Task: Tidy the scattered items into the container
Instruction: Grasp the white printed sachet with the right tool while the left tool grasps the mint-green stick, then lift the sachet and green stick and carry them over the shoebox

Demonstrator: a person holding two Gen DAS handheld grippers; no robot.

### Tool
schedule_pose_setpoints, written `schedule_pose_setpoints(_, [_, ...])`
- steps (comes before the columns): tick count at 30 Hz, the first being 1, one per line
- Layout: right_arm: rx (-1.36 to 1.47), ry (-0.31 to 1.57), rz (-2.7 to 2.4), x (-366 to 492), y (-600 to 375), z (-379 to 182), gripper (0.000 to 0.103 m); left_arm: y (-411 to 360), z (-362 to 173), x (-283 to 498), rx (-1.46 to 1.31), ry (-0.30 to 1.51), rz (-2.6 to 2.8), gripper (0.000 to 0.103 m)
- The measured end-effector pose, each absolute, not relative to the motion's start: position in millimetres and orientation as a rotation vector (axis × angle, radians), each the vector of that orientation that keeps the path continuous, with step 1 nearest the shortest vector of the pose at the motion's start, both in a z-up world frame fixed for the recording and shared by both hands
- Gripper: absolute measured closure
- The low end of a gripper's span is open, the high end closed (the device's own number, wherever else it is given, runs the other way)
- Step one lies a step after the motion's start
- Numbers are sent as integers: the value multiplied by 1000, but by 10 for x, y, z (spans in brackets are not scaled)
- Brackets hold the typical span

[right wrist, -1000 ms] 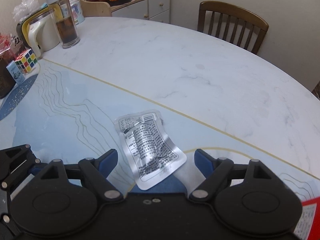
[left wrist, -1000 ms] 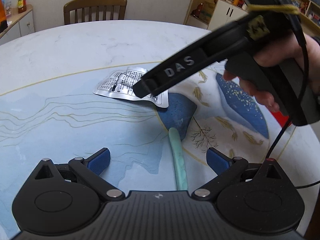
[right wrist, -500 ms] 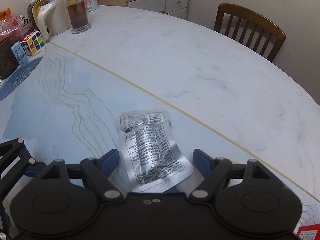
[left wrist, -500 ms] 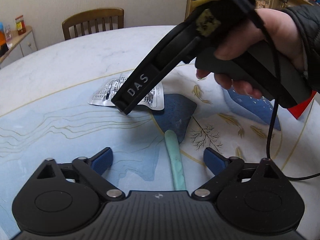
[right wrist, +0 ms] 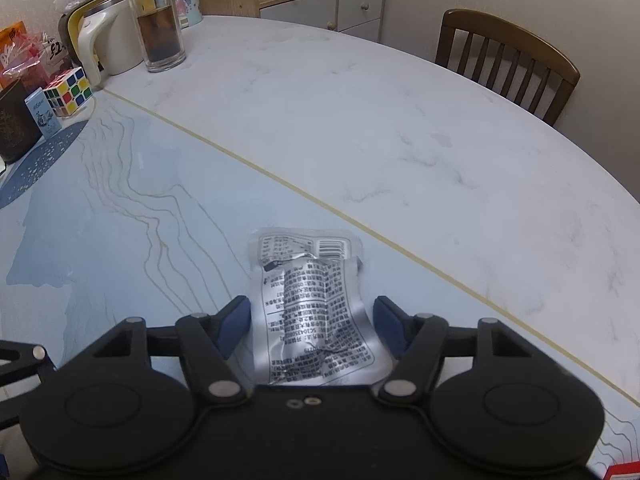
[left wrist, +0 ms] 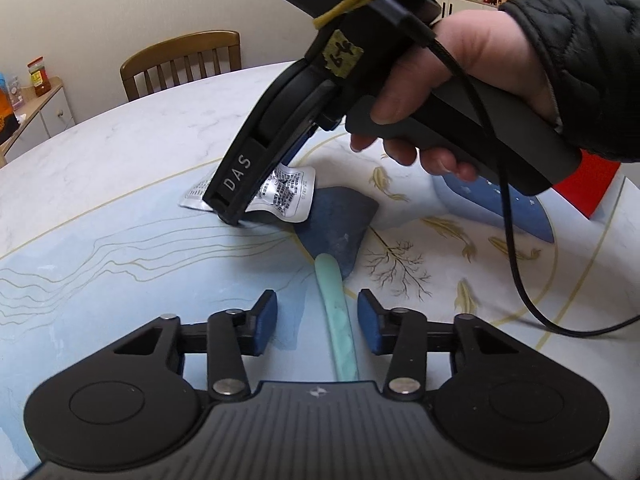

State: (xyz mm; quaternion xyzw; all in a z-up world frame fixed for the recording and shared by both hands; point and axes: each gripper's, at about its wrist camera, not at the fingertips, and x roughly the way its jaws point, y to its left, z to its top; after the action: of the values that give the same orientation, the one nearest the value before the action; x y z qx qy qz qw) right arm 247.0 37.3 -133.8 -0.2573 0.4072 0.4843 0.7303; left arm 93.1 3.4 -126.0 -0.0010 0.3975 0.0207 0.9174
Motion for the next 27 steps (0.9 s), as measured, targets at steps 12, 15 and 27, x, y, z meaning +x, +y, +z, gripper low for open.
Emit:
schedule_pose_setpoints(12, [-596,881,1001,2422,311,-1306,43,31,-1249,879,14,825,-16,89])
schedule_pose_setpoints(15, [-575,892,976,2427,204,-1266,43,40,-1249,894,8,826,-30,91])
schedule_pose_setpoints(27, [-438,973,876,2320,-523,-1022,43,129,-1214,893,-98,833,-17,93])
